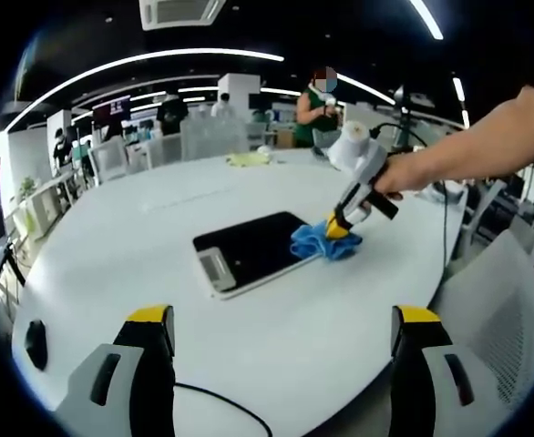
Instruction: Wipe the mirror surface with the cleaning cloth until all visible marks leave the cleaned area.
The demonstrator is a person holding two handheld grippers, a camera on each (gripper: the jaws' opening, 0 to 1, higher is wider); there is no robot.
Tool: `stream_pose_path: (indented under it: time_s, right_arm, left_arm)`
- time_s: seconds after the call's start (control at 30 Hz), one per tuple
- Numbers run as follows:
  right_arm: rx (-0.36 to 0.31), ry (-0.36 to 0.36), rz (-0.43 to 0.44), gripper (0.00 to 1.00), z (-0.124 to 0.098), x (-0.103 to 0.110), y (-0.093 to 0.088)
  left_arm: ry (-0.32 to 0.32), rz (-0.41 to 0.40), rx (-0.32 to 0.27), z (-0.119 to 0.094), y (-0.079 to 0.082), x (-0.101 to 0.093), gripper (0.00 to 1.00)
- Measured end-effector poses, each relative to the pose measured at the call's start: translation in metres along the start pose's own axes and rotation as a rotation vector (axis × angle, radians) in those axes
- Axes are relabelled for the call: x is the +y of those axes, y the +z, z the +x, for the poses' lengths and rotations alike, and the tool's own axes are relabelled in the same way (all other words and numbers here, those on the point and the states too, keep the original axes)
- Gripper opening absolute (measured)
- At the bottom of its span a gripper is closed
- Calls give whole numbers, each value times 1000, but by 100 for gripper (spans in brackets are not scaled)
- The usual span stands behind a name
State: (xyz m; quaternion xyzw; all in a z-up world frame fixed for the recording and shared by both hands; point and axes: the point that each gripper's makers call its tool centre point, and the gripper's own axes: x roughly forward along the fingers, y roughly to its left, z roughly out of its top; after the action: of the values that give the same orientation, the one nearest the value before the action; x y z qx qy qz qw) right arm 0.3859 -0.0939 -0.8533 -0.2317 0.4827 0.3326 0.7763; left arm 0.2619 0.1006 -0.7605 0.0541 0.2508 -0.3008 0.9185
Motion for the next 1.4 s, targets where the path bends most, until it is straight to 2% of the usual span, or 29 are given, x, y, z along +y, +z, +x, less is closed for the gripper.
stream_pose_path:
  time_s: [0.33, 0.7, 1.4]
  right_arm:
    - [26, 38, 77, 2, 2, -3, 2]
    - [64, 46, 79, 2, 6, -8, 9]
    - [72, 47, 87, 2, 18, -33, 34]
  left_arm:
    - [-2, 6, 10, 1, -2, -1, 99]
    - [-4, 9, 19, 2, -4, -1, 99]
    - [-8, 8, 40, 3, -10, 0, 99]
